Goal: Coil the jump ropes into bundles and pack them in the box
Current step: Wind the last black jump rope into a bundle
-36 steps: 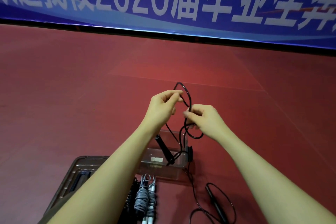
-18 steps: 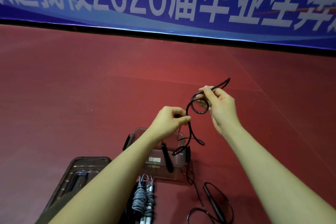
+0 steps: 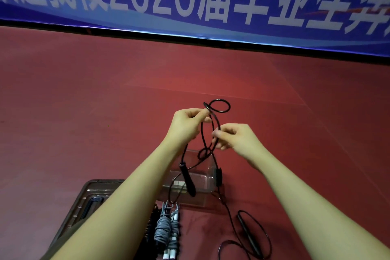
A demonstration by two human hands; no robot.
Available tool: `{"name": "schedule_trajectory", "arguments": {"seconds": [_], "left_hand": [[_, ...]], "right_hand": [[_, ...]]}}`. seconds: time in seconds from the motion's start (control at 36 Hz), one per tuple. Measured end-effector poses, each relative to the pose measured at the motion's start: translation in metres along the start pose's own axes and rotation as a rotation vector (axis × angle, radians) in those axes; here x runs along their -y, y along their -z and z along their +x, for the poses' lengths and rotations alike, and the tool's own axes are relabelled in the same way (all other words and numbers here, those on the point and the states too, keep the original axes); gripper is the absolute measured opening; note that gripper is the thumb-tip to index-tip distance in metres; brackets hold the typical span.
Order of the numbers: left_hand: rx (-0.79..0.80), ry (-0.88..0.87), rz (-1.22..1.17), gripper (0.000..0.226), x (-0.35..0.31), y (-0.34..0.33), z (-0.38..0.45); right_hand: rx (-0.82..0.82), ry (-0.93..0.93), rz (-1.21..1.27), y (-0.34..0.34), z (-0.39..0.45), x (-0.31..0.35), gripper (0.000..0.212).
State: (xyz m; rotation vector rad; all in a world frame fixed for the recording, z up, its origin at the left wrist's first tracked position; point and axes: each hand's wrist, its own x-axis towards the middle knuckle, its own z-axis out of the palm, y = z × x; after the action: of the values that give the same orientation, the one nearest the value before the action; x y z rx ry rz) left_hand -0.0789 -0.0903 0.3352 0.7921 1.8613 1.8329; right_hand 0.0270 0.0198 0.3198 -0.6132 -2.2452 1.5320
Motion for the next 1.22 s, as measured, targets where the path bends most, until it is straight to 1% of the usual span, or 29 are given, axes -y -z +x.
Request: {"name": "schedule_trajectory", "arguments": {"seconds": [0.06, 0.11, 0.14, 0.17, 0.22, 0.28, 0.39, 0.44, 0.5, 0.61, 0.69, 0.75, 0.81, 0.89, 0.94, 1.0, 1.06, 1.17, 1.22], "left_hand": [[0.038, 0.024, 0.090, 0.024, 0.003, 0.000, 0.000], [0.106, 0.032, 0.233, 0.035, 0.006, -0.001, -0.003], [0.141, 0.026, 0.273, 0.035, 0.007, -0.001, -0.005], [0.169, 0.021, 0.279, 0.033, 0.008, -0.002, -0.006], [0.206, 0.002, 0.216, 0.025, 0.008, -0.002, -0.008], [0.240, -0.061, 0.153, 0.018, 0.005, -0.001, -0.009], [0.276, -0.229, 0.148, 0.020, 0.003, 0.000, -0.010], [0.241, -0.256, 0.231, 0.024, 0.007, -0.002, -0.009], [0.195, -0.245, 0.331, 0.027, 0.011, -0.004, -0.008], [0.200, -0.206, 0.396, 0.028, 0.014, -0.007, -0.009], [0.208, -0.242, 0.433, 0.028, 0.012, -0.006, -0.008], [0.207, -0.285, 0.527, 0.035, 0.012, -0.006, -0.006], [0.180, -0.365, 0.644, 0.038, 0.014, -0.006, -0.005], [0.086, -0.495, 0.775, 0.028, 0.022, -0.008, -0.002], [0.045, -0.510, 0.860, 0.017, 0.024, -0.010, -0.001], [0.042, -0.520, 0.951, 0.015, 0.023, -0.010, -0.001], [0.049, -0.532, 1.021, 0.023, 0.020, -0.009, -0.003], [0.037, -0.496, 1.152, 0.043, 0.018, -0.010, -0.005], [0.010, -0.486, 1.125, 0.044, 0.019, -0.010, -0.003]], "right_hand": [[-0.073, 0.019, 0.090, 0.003, 0.002, 0.006, 0.017], [-0.146, 0.031, 0.184, 0.007, 0.004, 0.009, 0.020], [-0.179, 0.031, 0.225, 0.009, 0.005, 0.011, 0.020], [-0.207, 0.029, 0.269, 0.012, 0.005, 0.012, 0.020], [-0.258, 0.012, 0.387, 0.015, 0.005, 0.014, 0.020], [-0.303, -0.011, 0.498, 0.020, 0.005, 0.017, 0.019], [-0.333, -0.037, 0.576, 0.024, 0.001, 0.022, 0.018], [-0.344, -0.050, 0.606, 0.024, 0.000, 0.023, 0.017], [-0.360, -0.056, 0.642, 0.024, -0.001, 0.023, 0.016], [-0.390, -0.049, 0.723, 0.024, -0.003, 0.024, 0.017], [-0.406, -0.042, 0.752, 0.024, -0.003, 0.024, 0.017], [-0.411, -0.040, 0.749, 0.024, -0.004, 0.024, 0.017], [-0.403, -0.046, 0.738, 0.023, -0.003, 0.024, 0.017], [-0.354, -0.044, 0.641, 0.019, -0.003, 0.025, 0.016], [-0.314, -0.035, 0.565, 0.016, -0.002, 0.027, 0.016], [-0.303, -0.019, 0.543, 0.015, -0.002, 0.028, 0.017], [-0.333, -0.002, 0.545, 0.015, -0.001, 0.029, 0.017], [-0.438, 0.042, 0.677, 0.016, -0.001, 0.026, 0.019], [-0.472, 0.063, 0.717, 0.014, 0.001, 0.025, 0.018]]}}
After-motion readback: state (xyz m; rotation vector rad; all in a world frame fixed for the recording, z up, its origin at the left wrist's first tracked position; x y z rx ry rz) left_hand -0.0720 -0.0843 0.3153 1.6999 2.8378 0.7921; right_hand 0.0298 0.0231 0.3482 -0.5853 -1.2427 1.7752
